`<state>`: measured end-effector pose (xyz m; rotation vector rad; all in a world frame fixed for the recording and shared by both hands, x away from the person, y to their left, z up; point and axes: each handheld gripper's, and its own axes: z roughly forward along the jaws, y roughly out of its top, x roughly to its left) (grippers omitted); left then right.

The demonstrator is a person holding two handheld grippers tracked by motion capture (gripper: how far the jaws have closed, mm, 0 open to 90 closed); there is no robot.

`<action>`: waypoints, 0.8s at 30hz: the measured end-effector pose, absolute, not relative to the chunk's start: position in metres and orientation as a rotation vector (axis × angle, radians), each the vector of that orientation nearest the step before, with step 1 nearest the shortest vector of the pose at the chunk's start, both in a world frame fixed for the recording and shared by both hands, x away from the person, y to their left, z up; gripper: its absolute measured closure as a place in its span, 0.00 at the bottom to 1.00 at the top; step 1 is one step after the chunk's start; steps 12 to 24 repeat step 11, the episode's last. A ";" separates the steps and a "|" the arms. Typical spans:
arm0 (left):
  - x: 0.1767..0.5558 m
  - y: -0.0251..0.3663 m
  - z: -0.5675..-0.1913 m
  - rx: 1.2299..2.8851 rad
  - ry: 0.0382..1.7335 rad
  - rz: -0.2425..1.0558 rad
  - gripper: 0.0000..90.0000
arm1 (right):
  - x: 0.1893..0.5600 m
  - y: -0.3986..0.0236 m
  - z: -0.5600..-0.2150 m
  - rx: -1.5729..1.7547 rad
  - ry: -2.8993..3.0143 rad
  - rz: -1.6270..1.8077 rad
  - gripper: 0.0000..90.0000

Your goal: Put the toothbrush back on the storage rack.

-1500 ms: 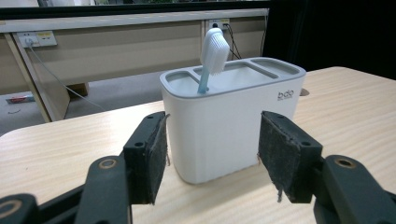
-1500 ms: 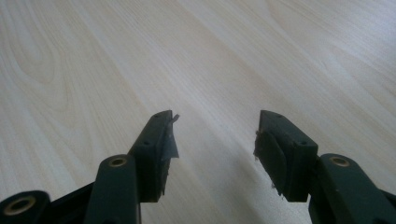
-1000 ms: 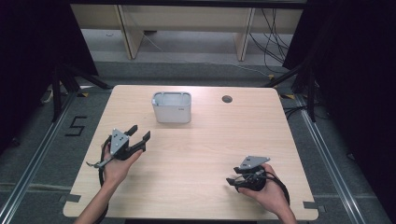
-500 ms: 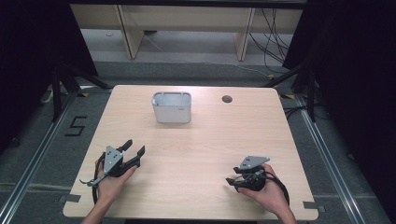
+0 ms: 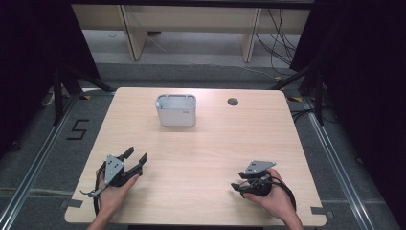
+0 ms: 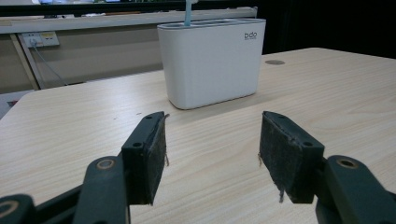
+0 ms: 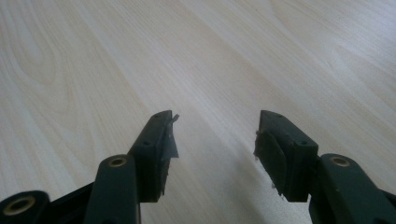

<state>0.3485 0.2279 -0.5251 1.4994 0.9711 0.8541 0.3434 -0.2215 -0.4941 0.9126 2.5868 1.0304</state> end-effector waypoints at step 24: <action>0.348 0.229 -0.525 1.493 0.972 0.867 0.45 | 0.344 -0.224 -0.492 0.908 2.582 1.009 0.52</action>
